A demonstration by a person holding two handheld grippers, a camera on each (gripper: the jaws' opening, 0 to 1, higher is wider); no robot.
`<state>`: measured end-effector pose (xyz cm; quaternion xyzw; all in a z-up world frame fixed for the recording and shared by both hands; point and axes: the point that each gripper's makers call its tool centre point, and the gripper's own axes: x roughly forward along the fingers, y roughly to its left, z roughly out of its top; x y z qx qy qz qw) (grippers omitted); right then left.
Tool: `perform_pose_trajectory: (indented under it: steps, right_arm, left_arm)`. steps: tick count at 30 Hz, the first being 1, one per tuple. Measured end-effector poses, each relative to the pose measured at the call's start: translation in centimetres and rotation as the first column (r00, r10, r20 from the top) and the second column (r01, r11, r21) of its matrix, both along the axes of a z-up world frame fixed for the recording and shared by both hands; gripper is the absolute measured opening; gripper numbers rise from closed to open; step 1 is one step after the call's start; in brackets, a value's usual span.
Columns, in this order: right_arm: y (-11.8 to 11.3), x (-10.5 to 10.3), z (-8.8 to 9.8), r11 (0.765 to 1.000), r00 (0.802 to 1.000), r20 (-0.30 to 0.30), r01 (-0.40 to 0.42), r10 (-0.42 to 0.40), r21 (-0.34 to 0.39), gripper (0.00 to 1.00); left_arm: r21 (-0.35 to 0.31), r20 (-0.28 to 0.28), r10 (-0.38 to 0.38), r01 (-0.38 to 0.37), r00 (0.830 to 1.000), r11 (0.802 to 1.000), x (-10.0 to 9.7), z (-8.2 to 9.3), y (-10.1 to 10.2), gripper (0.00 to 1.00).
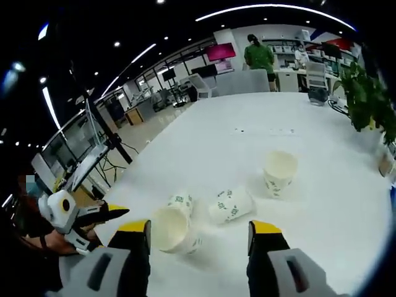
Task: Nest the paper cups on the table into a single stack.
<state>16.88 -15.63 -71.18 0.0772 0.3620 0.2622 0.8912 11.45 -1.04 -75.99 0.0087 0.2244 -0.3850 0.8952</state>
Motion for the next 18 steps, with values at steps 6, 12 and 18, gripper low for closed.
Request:
perform_pose_trajectory:
  steps: [6,12,18]
  right_arm:
    - [-0.2,1.2,0.4,1.000,1.000,0.006,0.004,-0.004,-0.015,0.61]
    - [-1.6,3.3,1.1,0.998,1.000,0.018,0.009,-0.008,-0.061,0.60]
    - [-2.6,4.9,1.4,0.996,0.999,0.028,0.026,-0.023,-0.087,0.59]
  left_arm:
    - [0.028,0.016,-0.006,0.006,1.000,1.000,-0.3,0.2,0.2,0.70]
    - [0.056,0.036,-0.011,0.009,0.999,0.998,-0.3,0.4,0.4,0.70]
    - [0.072,0.038,-0.015,0.012,0.999,0.997,-0.3,0.1,0.4,0.70]
